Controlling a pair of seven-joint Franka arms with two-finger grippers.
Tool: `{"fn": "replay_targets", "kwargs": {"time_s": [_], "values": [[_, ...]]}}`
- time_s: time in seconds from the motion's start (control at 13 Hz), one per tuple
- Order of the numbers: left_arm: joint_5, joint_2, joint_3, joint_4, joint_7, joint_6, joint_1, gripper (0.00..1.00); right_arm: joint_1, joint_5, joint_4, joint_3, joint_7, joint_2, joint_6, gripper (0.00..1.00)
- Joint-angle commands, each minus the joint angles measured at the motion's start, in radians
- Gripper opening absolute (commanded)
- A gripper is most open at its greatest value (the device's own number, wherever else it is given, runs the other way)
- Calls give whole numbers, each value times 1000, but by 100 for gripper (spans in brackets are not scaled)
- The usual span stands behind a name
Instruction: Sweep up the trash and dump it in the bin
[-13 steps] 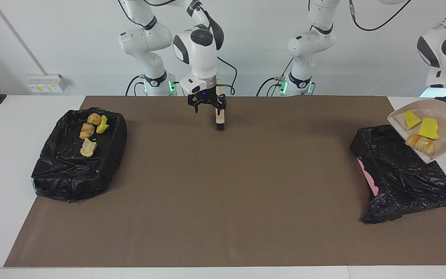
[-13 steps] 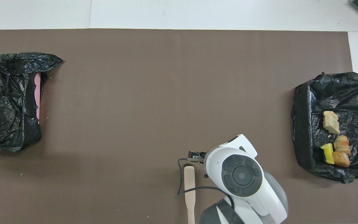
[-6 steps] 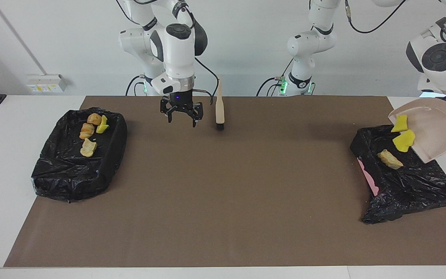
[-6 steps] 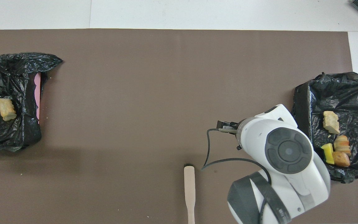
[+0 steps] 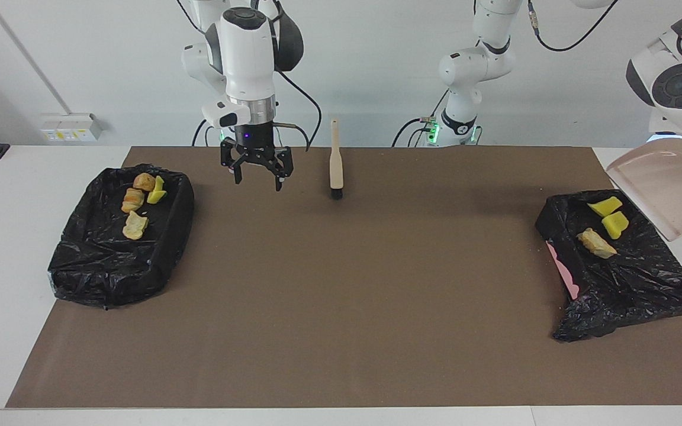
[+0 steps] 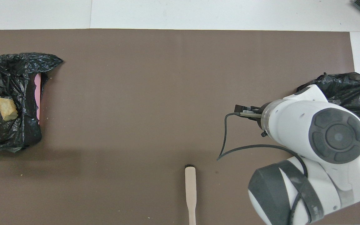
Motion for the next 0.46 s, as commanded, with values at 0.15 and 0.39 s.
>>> {"fn": "replay_targets", "kwargs": {"time_s": [0.15, 0.39], "values": [[-298, -29, -72, 8, -335, -213, -46, 0, -46, 5, 106, 6, -79, 19, -94, 100], [-586, -95, -72, -124, -735, -218, -153, 0, -70, 6, 130, -38, -193, 5, -139, 100]]}}
